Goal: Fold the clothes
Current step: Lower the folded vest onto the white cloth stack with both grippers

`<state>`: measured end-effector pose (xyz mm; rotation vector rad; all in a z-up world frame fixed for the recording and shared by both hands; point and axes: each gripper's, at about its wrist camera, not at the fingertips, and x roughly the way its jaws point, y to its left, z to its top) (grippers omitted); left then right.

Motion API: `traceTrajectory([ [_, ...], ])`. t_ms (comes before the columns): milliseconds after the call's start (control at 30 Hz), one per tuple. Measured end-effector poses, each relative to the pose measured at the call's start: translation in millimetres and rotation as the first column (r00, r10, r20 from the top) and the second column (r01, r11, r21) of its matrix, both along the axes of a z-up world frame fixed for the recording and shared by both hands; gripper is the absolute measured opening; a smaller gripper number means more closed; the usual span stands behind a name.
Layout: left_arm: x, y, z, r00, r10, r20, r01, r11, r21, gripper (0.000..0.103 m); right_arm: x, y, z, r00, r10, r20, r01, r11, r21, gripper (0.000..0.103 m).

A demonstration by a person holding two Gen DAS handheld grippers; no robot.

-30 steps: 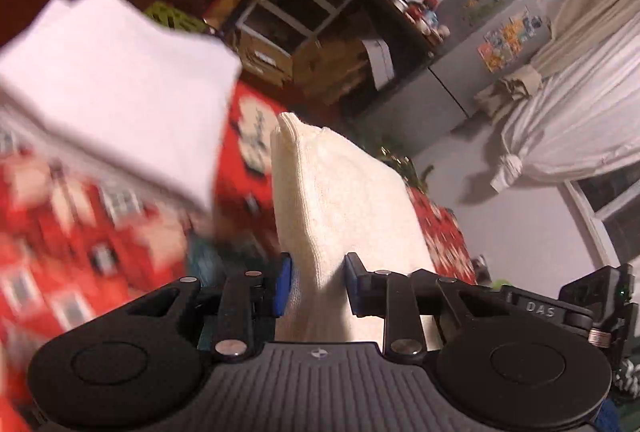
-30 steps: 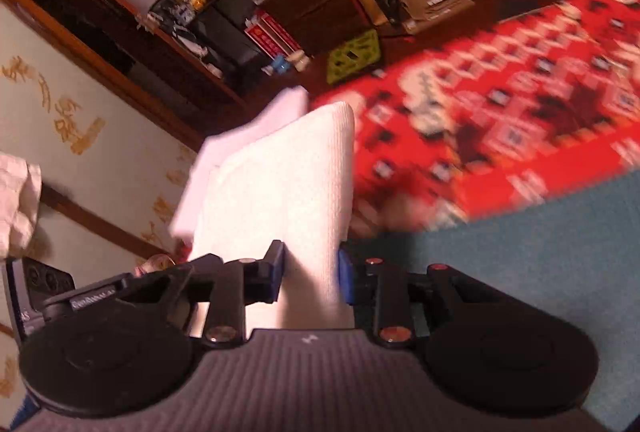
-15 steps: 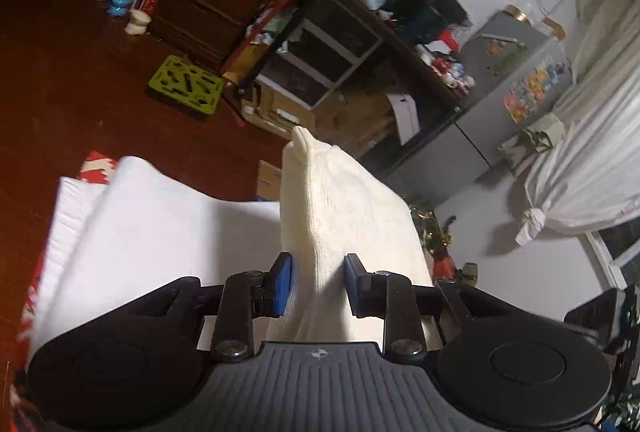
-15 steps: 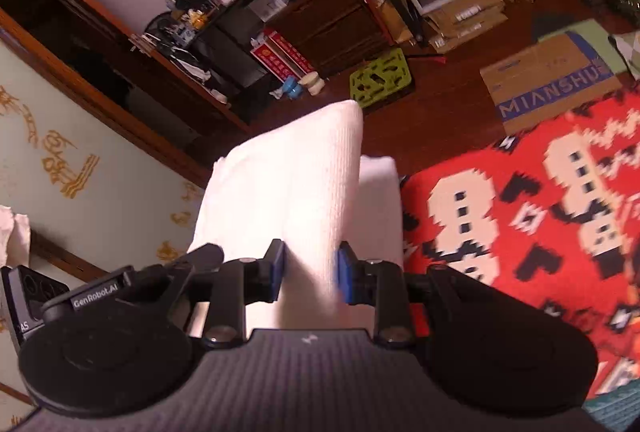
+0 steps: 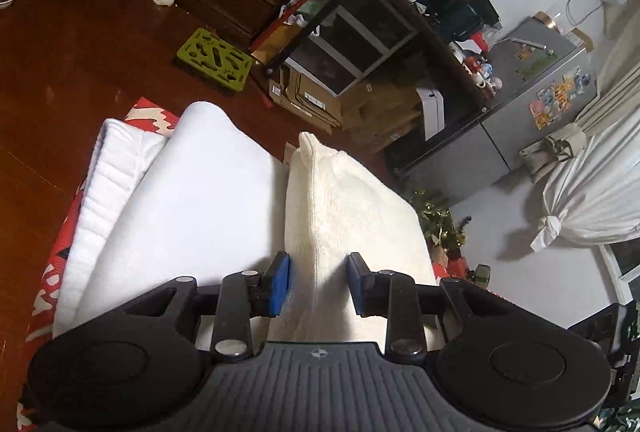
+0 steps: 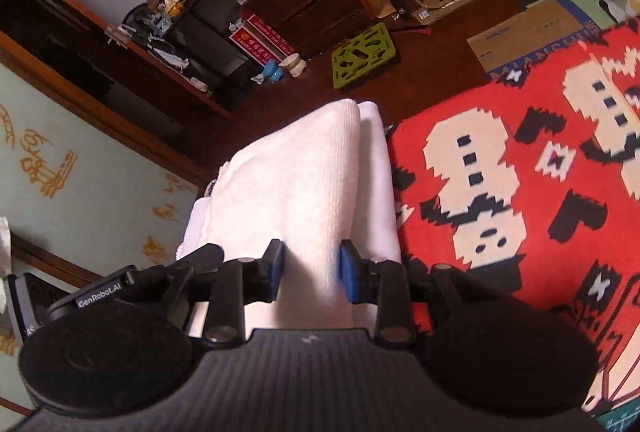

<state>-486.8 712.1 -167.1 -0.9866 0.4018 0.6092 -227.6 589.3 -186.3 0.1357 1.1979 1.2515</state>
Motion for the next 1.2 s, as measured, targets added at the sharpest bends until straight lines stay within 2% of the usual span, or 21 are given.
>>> traceTrajectory([
  [133, -7.5, -9.8, 2.9, 1.0, 0.004, -0.02, -0.004, 1.0, 0.018, 0.031, -8.4, -15.6, 4.4, 1.0, 0.002, 0.02, -0.002, 1.0, 0.003, 0.034],
  [267, -19.0, -23.9, 2.6, 1.0, 0.015, -0.021, -0.014, 1.0, 0.008, 0.031, -23.0, -38.2, 7.2, 0.999, 0.02, 0.044, -0.02, 1.0, -0.005, 0.026],
  [667, -54.8, -68.8, -4.4, 0.999, 0.018, -0.043, -0.017, 1.0, 0.008, 0.031, -55.9, -93.2, 5.1, 0.988, 0.094, 0.119, -0.096, 0.995, 0.009, 0.014],
  [733, -59.6, -73.1, -2.6, 0.998, 0.006, -0.057, -0.006, 1.0, 0.004, 0.031, -54.7, -100.8, 6.2, 0.987, 0.115, 0.11, -0.116, 0.993, 0.005, 0.007],
  [867, -70.6, -82.9, 14.2, 0.994, 0.0, -0.11, 0.008, 0.998, 0.068, 0.021, -44.8, -115.4, 16.6, 0.981, 0.138, 0.136, -0.143, 0.99, 0.022, 0.007],
  [967, -72.5, -87.5, 35.7, 0.993, -0.001, -0.115, 0.019, 0.988, 0.156, 0.014, -33.1, -110.0, 32.5, 0.963, 0.165, 0.211, -0.18, 0.982, 0.054, 0.007],
  [1033, -63.3, -84.1, 51.7, 0.995, 0.0, -0.102, 0.022, 0.977, 0.212, 0.014, -24.7, -99.9, 44.8, 0.948, 0.179, 0.264, -0.207, 0.975, 0.082, 0.007],
  [1100, -45.5, -75.6, 62.7, 0.997, -0.01, -0.075, 0.028, 0.97, 0.243, 0.014, -20.7, -83.6, 57.6, 0.922, 0.194, 0.335, -0.246, 0.962, 0.122, 0.007],
  [1200, -5.4, -57.7, 63.4, 0.997, -0.028, -0.067, 0.044, 0.965, 0.259, 0.014, -25.8, -55.7, 61.9, 0.878, 0.238, 0.415, -0.313, 0.942, 0.123, 0.007],
])
